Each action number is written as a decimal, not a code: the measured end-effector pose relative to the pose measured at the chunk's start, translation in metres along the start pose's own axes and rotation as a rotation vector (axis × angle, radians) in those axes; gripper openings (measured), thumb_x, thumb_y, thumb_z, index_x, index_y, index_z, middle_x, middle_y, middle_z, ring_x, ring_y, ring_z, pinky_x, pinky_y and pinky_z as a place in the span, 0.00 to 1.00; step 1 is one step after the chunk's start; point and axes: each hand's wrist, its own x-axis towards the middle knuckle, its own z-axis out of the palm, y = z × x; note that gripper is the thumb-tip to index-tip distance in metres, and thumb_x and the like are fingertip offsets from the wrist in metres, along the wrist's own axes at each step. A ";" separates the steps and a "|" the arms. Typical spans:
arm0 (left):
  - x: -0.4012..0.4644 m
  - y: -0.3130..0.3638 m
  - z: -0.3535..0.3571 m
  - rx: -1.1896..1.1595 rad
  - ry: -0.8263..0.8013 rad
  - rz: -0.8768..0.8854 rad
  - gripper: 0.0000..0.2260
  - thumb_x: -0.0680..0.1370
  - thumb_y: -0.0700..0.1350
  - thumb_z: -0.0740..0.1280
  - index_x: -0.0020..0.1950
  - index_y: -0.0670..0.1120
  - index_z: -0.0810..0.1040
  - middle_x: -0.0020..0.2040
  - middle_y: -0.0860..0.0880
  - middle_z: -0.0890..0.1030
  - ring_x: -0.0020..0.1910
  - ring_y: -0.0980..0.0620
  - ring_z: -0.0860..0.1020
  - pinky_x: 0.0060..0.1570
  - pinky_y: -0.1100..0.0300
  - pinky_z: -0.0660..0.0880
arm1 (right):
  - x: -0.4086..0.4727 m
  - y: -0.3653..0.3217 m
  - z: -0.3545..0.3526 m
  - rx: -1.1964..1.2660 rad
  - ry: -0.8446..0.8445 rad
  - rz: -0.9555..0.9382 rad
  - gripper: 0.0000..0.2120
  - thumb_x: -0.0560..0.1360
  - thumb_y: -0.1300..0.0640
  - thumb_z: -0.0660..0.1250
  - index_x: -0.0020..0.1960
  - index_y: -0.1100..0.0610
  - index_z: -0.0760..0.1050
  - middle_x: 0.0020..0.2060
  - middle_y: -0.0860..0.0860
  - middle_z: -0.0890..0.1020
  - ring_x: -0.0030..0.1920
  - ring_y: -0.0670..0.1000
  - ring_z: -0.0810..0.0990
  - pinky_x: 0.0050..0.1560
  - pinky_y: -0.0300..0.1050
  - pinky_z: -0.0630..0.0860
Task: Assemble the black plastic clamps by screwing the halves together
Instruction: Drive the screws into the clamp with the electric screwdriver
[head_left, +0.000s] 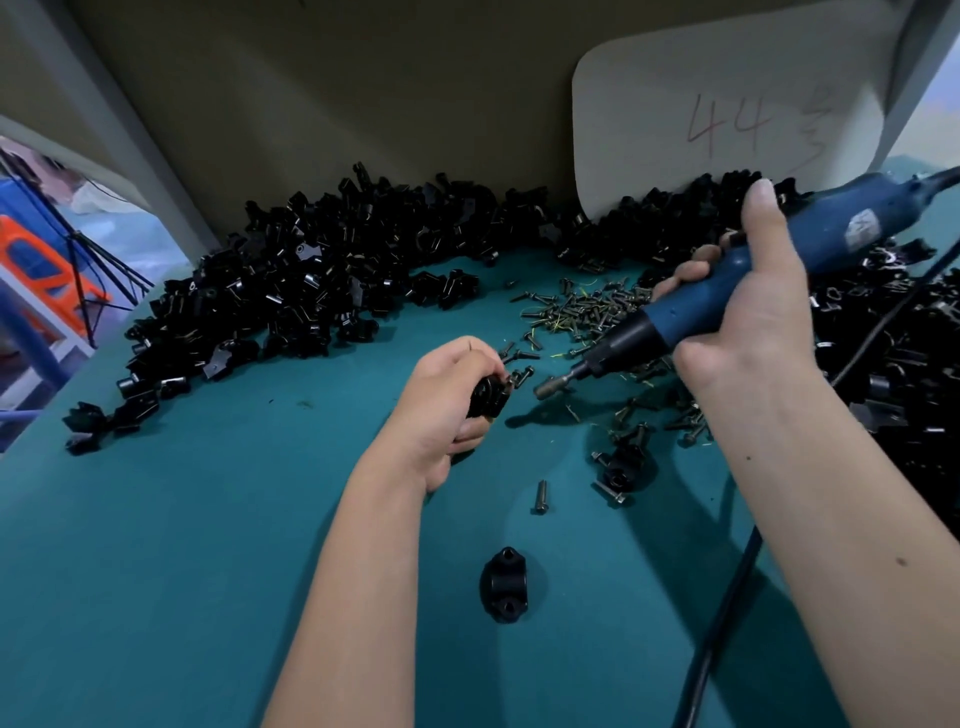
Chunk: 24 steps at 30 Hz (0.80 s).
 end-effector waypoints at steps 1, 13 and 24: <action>0.000 0.000 -0.002 0.058 0.006 -0.002 0.02 0.71 0.45 0.64 0.39 0.51 0.77 0.41 0.46 0.78 0.23 0.55 0.57 0.21 0.70 0.55 | 0.000 -0.002 0.001 -0.001 0.004 -0.032 0.19 0.74 0.50 0.77 0.52 0.55 0.69 0.33 0.48 0.75 0.27 0.46 0.72 0.33 0.41 0.73; 0.002 -0.001 0.000 0.156 -0.080 -0.020 0.02 0.68 0.42 0.66 0.35 0.49 0.75 0.39 0.44 0.79 0.19 0.56 0.61 0.21 0.70 0.56 | -0.005 0.001 0.007 0.035 -0.082 -0.011 0.12 0.77 0.57 0.69 0.43 0.54 0.66 0.30 0.48 0.71 0.26 0.46 0.68 0.30 0.40 0.68; 0.000 0.001 0.000 0.096 -0.137 -0.049 0.05 0.69 0.43 0.67 0.35 0.50 0.75 0.32 0.49 0.77 0.18 0.58 0.63 0.20 0.71 0.55 | 0.002 0.000 0.002 0.066 -0.094 0.072 0.12 0.77 0.57 0.67 0.39 0.53 0.65 0.29 0.47 0.70 0.25 0.45 0.67 0.29 0.39 0.67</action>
